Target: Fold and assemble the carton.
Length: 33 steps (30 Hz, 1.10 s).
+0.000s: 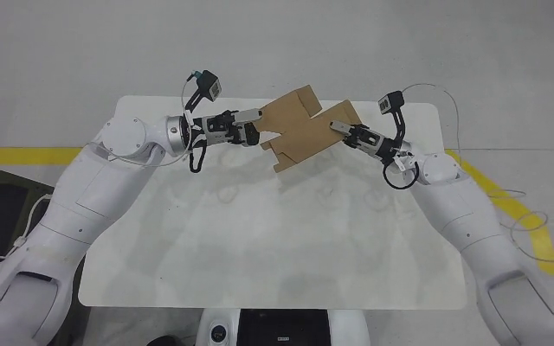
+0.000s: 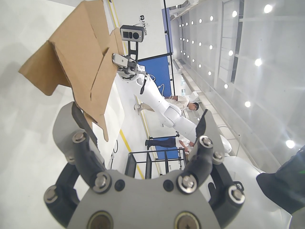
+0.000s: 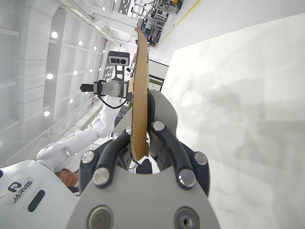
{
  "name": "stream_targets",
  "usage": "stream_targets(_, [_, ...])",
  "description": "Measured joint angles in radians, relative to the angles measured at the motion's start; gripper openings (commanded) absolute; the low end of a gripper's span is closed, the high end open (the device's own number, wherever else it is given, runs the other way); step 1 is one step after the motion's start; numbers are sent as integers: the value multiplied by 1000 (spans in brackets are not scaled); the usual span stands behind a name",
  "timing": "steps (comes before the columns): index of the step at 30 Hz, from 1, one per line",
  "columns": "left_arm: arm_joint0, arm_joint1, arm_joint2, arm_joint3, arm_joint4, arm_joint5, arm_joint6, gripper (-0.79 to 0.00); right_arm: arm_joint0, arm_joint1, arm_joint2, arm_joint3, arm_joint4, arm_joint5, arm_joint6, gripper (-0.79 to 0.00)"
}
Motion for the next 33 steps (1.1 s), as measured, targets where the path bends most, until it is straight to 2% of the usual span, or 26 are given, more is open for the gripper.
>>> stream_targets(8, [14,-11,-19,-13,30,1,14,0,-1,-12,18,-7,-12,4,17,-785])
stream_targets(16, [14,-35,-9,17,67,-12,38,0,-14,-22,40,-16,-18,2,28,-785])
stream_targets(18, [12,-40,-12,24,72,-14,46,-145,-19,-24,45,-19,-18,2,31,-785])
stream_targets(19, [11,-42,-13,28,74,-14,47,-179,-21,-25,47,-20,-19,2,32,-785])
stream_targets(20, [11,-44,-14,31,76,-13,47,-179,-23,-25,50,-21,-20,2,33,-785])
stream_targets(22, [11,-48,-17,40,79,-10,46,-111,-25,-27,56,-21,-23,4,36,-785])
stream_targets(23, [12,-50,-19,44,80,-8,44,-105,-26,-28,58,-21,-25,4,36,-785])
stream_targets(25, [15,-53,-22,52,84,-6,41,-132,-28,-30,64,-22,-28,5,40,-785])
stream_targets(26, [16,-54,-24,55,87,-4,40,-172,-29,-30,67,-21,-29,6,42,-785])
stream_targets(27, [18,-55,-26,59,90,-2,41,-246,-31,-31,70,-20,-32,6,44,-785])
stream_targets(28, [20,-56,-29,61,91,1,42,-277,-32,-31,73,-20,-34,6,45,-785])
stream_targets(33, [24,-61,-41,70,111,14,43,-305,-37,-35,86,-22,-46,11,52,-785])
